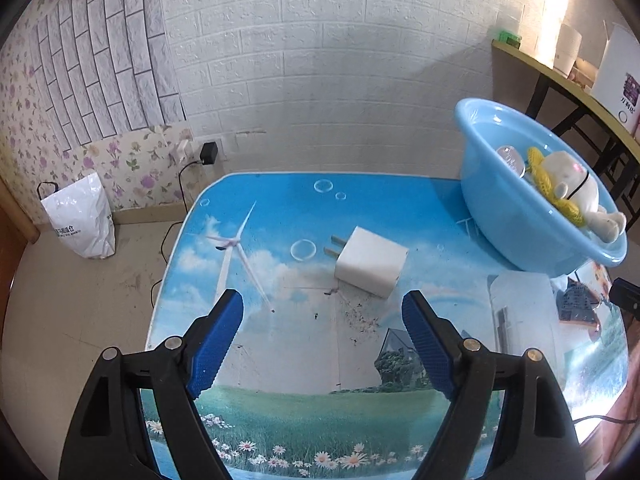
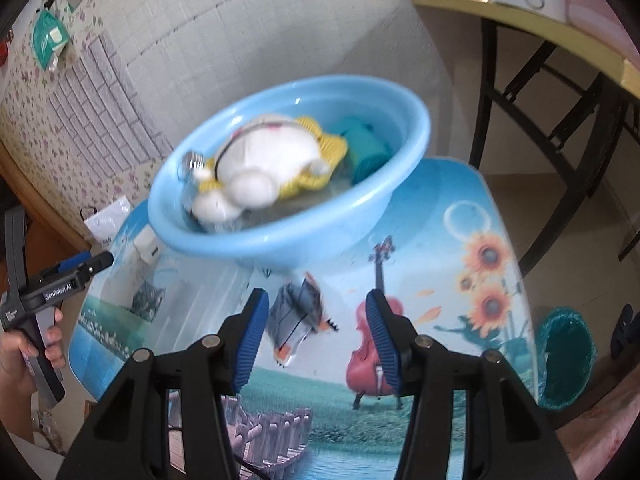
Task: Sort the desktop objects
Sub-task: 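Withdraw the left tool toward the white charger while the right tool approaches the grey packet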
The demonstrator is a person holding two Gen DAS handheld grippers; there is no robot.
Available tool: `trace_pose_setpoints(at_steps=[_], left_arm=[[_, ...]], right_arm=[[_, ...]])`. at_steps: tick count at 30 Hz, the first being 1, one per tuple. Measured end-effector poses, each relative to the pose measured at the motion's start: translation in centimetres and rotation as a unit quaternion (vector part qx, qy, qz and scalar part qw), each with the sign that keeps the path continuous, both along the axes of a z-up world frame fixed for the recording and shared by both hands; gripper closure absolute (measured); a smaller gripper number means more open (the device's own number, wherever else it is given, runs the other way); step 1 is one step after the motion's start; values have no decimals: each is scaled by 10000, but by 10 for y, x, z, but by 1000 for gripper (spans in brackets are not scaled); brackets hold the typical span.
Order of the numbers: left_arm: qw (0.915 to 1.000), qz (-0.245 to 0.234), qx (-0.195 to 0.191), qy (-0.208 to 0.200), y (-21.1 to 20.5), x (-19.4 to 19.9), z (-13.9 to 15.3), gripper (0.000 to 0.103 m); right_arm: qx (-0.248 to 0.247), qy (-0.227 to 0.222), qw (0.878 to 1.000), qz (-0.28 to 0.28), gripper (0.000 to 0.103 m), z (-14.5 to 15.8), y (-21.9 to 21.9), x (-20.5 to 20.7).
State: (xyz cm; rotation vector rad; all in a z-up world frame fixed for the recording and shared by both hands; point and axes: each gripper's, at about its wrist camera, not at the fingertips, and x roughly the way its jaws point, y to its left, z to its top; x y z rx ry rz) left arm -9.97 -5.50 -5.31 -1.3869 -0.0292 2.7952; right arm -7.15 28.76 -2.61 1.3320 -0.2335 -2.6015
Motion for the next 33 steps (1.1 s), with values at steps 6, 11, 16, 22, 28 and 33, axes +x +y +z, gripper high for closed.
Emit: trace_pose_setpoints(at_steps=[6, 11, 16, 22, 28, 33], left_arm=[[9999, -110, 68, -38, -2, -5, -6, 21], [9997, -54, 223, -37, -29, 8, -6, 21], [9993, 323, 119, -165, -62, 31, -12, 20], [9981, 529, 227, -201, -74, 56, -13, 19], [9988, 194, 417, -136, -49, 67, -13, 19], [9976, -222, 623, -189, -16, 75, -13, 19]], right_arm=[[119, -201, 9997, 40, 53, -14, -6, -3], [179, -221, 9995, 103, 53, -16, -9, -5], [241, -180, 9994, 144, 53, -16, -7, -2], [194, -225, 9993, 226, 53, -19, -8, 1], [254, -217, 9985, 430, 53, -19, -12, 8], [300, -280, 9981, 449, 53, -20, -11, 18]])
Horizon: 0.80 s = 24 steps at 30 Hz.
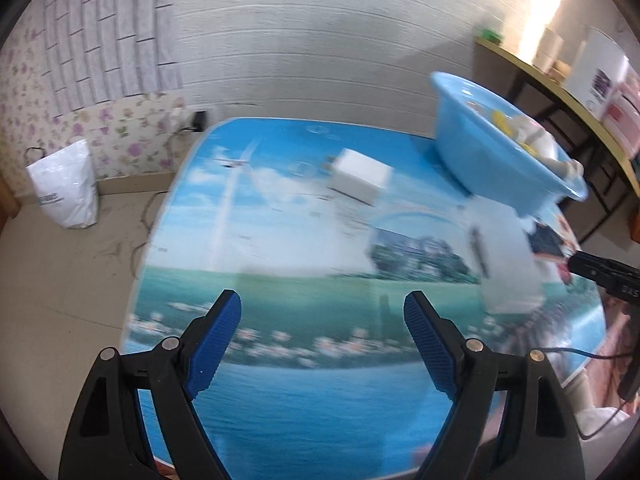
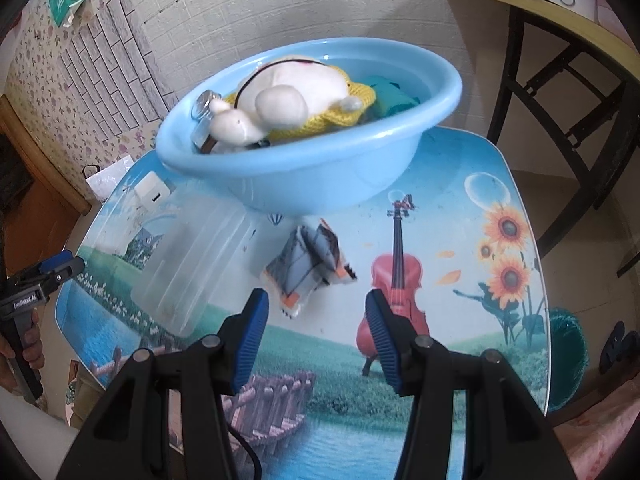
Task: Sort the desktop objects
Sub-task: 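Withdraw the left tool toward the white charger while the right tool approaches the grey packet, then grasp the white charger with the left tool while the right tool grasps the grey-orange packet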
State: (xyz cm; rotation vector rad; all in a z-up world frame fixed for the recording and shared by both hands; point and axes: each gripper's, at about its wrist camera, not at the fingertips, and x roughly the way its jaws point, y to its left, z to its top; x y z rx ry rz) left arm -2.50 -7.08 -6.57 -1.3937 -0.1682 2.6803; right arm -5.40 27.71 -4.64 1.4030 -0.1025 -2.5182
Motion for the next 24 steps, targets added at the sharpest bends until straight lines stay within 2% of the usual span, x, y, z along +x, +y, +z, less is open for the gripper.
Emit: trace_pose_setpoints(at_steps=[3, 6, 11, 16, 21, 24], left_arm=[[9997, -173, 153, -84, 15, 7, -2, 19], [9994, -305, 44, -151, 26, 8, -6, 19], [9997, -215, -11, -139, 25, 2, -5, 19], [9994, -169, -291, -2, 24, -24, -7, 19], [9988, -137, -413, 205, 22, -57, -3, 19], [9984, -141, -513, 179, 23, -75, -6, 19]], right_arm=[[-29, -57, 10000, 19, 53, -1, 2, 8], [31, -76, 9999, 88, 53, -4, 2, 13], [-93, -43, 9999, 15, 53, -6, 4, 11], [-173, 52, 9998, -28, 53, -6, 0, 4], [-171, 1, 9998, -94, 53, -9, -5, -9], [-167, -18, 9998, -88, 53, -11, -6, -14]])
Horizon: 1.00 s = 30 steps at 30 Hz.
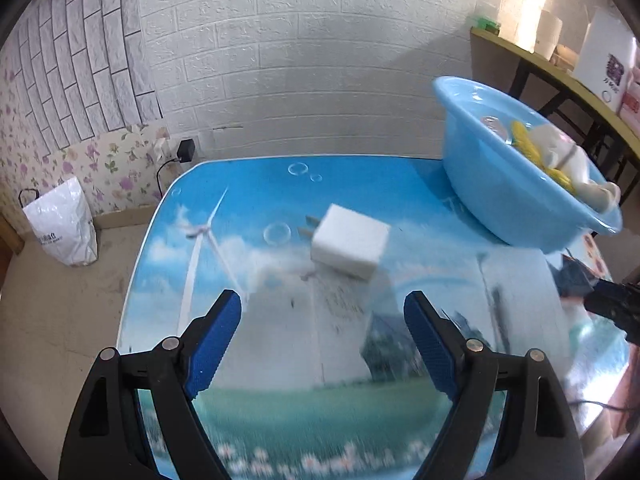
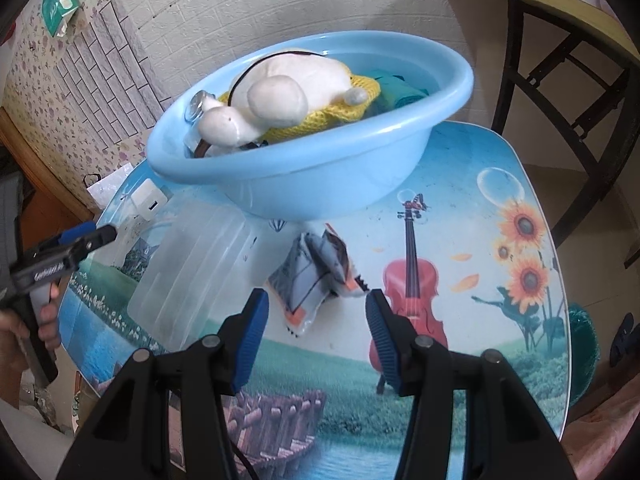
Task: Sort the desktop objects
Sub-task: 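Grasp the white charger with the left tool while the right tool grasps the grey-orange packet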
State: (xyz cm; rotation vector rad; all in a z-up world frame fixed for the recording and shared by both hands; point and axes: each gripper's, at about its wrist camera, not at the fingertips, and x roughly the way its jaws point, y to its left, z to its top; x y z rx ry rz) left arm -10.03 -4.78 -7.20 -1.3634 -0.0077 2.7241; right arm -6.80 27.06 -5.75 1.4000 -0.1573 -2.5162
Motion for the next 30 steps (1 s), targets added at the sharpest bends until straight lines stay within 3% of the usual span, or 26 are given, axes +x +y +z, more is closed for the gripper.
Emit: trace_pose_setpoints(at_steps=[14, 22, 24, 26, 30], left_arm=[[9997, -98, -4, -214, 7, -45, -22, 19], [9994, -320, 34, -109, 13, -59, -19, 20], [9992, -367, 22, -135, 15, -62, -19, 23], [9991, -393, 15, -131, 18, -63, -19, 38], [9991, -396, 98, -127, 18, -60, -17, 39]], right_arm=[[-94, -229, 9997, -35, 53, -14, -8, -22], [-63, -215, 9997, -47, 56, -16, -12, -26], [-128, -222, 9997, 15, 62, -15, -12, -25], [-166, -240, 9996, -22, 63, -15, -10, -24], [-251, -273, 9993, -67, 65, -14, -7, -20]])
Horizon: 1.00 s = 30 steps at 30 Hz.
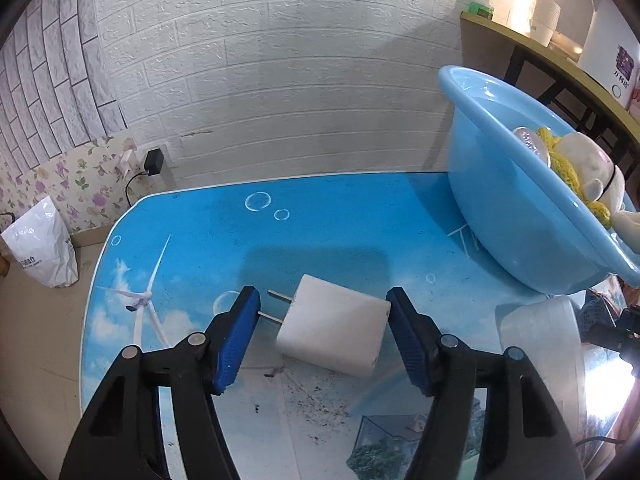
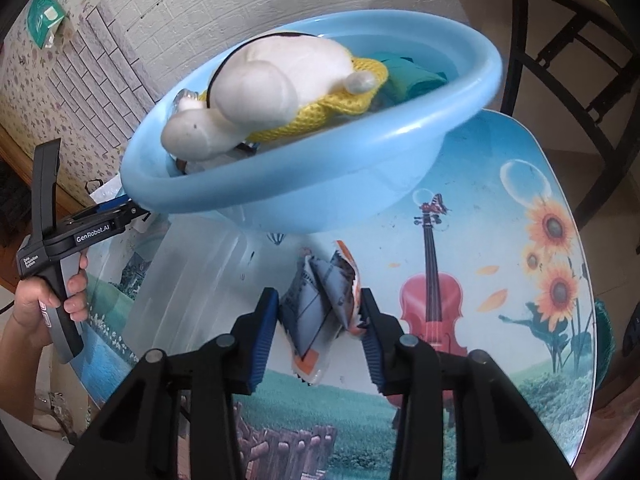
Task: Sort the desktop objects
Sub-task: 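Grasp the white charger with the left tool while the right tool grasps the grey-orange packet, then lift and carry the charger with the left tool while the right tool carries the packet to the basin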
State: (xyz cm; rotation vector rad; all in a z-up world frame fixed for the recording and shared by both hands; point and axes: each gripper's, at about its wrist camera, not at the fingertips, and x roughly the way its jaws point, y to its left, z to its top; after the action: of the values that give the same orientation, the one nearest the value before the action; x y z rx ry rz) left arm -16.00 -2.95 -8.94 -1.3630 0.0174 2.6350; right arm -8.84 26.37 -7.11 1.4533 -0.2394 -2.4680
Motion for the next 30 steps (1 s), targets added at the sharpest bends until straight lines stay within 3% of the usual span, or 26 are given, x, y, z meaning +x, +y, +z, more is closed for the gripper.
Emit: trace_pose_setpoints(at_steps=[16, 30], left_arm=[[9998, -90, 28, -156, 11, 54, 9, 39], [9994, 192, -86, -265, 22, 96, 18, 39]], right_arm=[[51, 150, 9994, -299, 66, 13, 29, 10], [163, 106, 9990, -414, 63, 6, 53, 20]])
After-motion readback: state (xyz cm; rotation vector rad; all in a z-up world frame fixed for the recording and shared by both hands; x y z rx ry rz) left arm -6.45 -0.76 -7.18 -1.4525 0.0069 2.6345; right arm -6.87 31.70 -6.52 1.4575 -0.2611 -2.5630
